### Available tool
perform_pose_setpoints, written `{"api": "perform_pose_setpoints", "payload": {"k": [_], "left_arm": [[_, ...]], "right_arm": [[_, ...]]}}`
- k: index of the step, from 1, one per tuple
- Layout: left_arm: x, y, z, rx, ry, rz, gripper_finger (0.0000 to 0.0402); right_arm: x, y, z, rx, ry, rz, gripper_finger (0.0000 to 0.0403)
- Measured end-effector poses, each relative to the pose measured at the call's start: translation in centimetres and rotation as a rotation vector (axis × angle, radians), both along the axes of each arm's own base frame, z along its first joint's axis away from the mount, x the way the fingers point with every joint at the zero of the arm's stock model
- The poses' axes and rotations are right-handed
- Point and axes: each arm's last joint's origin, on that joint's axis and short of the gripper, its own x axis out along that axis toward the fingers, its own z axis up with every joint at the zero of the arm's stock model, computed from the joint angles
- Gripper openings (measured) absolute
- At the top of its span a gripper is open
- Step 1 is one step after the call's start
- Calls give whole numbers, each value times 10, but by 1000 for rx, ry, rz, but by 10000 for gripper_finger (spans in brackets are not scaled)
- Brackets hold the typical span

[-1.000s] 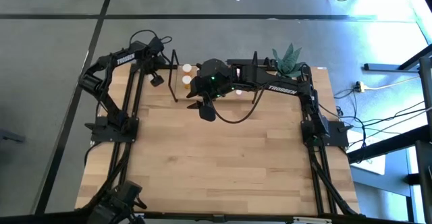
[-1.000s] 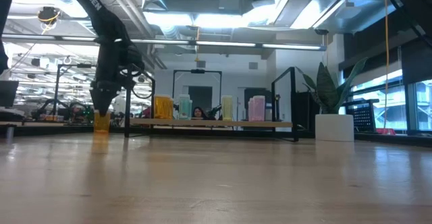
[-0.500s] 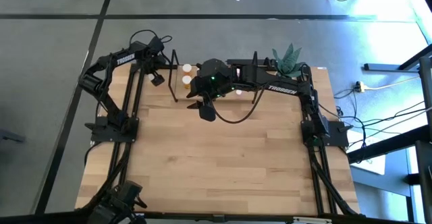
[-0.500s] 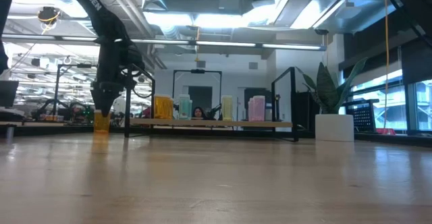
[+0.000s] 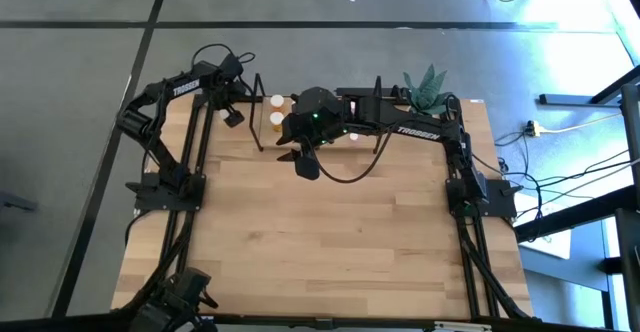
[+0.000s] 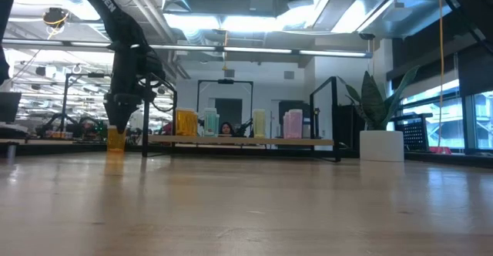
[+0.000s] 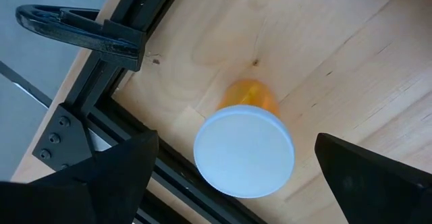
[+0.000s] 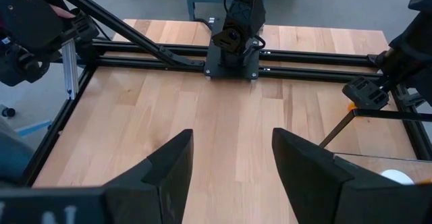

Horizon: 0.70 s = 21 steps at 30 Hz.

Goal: Pick and place medicine bottles onto shelf by color
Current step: Put the orange pill bottle on the shelf aligned with the other orange pill bottles

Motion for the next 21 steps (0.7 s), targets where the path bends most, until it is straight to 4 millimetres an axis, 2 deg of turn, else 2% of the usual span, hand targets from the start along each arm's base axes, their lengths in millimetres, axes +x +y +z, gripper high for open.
{"api": "perform_pose_setpoints", "payload": {"k": [21], "left_arm": [[1,2,0,27,-23,49,393]], "right_arm": [[0,0,0,-4,0,0,204]]}}
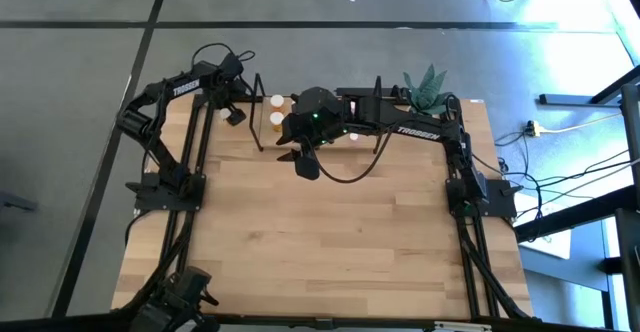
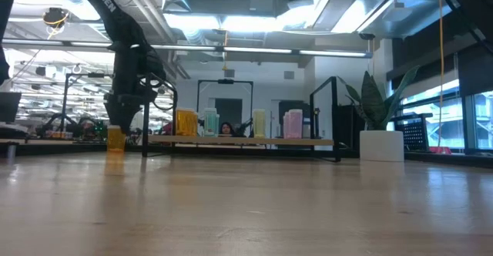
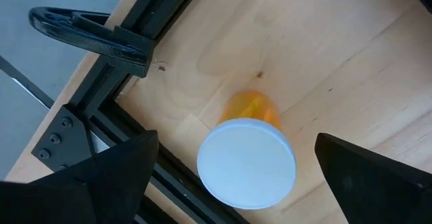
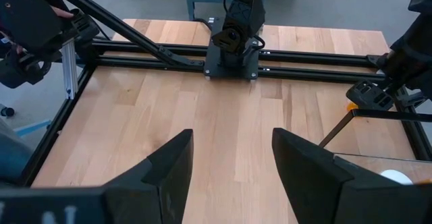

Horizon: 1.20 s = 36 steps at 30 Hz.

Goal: Pick and place medicine bottles onto shelf by color
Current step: Put the orange pill bottle on the shelf aligned with the other orange pill bottles

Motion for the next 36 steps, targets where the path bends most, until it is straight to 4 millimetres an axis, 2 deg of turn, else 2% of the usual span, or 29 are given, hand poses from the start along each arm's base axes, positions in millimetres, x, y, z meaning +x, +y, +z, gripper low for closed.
{"api": "perform_pose_setpoints", "payload": {"k": [16,36], "left_arm": [[0,0,-2,4,-2,0,389],[1,3,-6,55,-1,-11,296]], "right_arm": [[0,-1,0,-5,0,-10,204],[0,-1,0,-5,0,-10,204]]}}
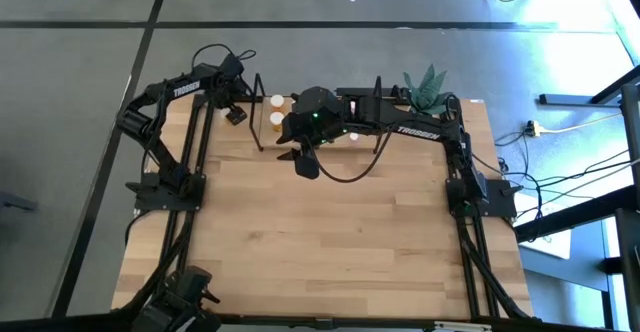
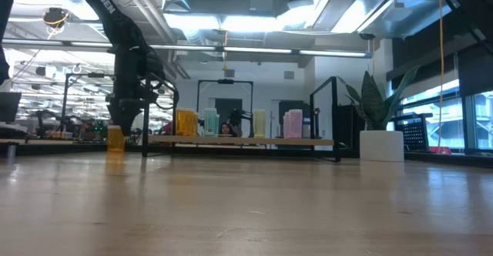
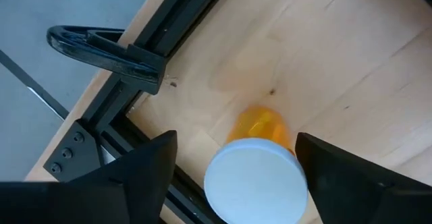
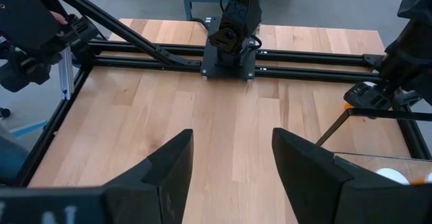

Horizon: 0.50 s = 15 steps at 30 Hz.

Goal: Pick and place medicine bottles onto shelf by color
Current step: Put the orange pill bottle on the shelf aligned with the other orange pill bottles

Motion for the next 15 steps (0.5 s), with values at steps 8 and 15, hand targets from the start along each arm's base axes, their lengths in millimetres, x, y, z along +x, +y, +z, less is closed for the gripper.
{"api": "perform_pose_setpoints", "payload": {"k": [8,15], "left_arm": [[1,2,0,27,-18,28,251],[2,4,1,44,-33,58,214]], "right_arm": [[0,0,0,-1,0,-1,205],[0,0,0,0,0,-1,205]]}}
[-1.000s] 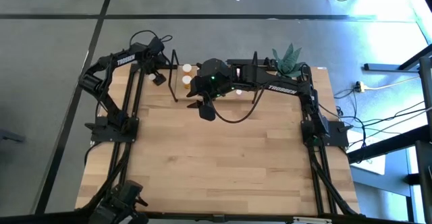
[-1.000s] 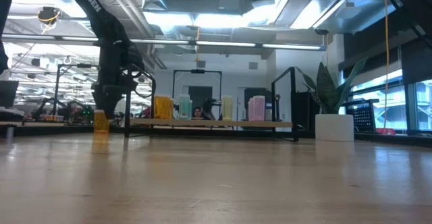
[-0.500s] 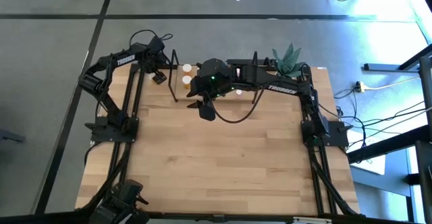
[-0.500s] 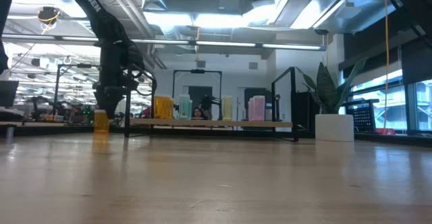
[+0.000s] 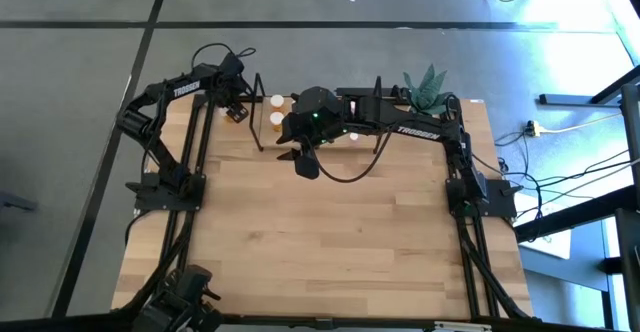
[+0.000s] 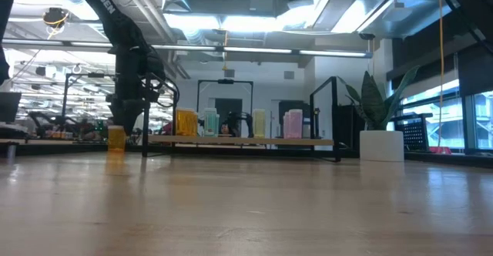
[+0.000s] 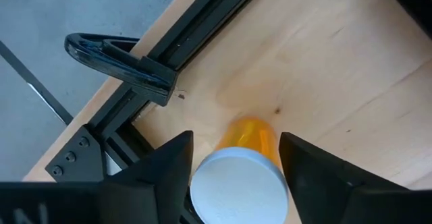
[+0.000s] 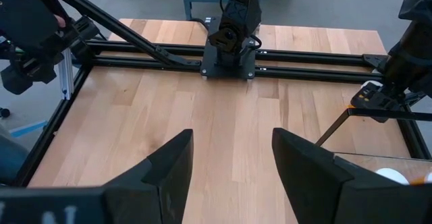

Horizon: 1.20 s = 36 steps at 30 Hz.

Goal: Pick and place medicine bottles onto shelf by color
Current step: Put the orange pill bottle on the shelf aligned with the other orange pill bottles

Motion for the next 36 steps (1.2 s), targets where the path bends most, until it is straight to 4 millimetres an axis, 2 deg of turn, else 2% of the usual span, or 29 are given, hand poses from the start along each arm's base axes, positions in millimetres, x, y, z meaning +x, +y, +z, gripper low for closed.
{"api": "perform_pose_setpoints", "payload": {"k": [16,26,29,36], "left_arm": [[3,-1,1,-1,-3,23,202],[6,7,31,56,-29,84,202],[6,8,41,52,-28,153,202],[7,-1,60,-54,-42,305,202]], "right_arm": [[0,0,0,6,1,-4,204],[0,0,0,6,1,-4,204],[0,0,0,6,1,-4,204],[0,0,0,6,1,-4,204]]}}
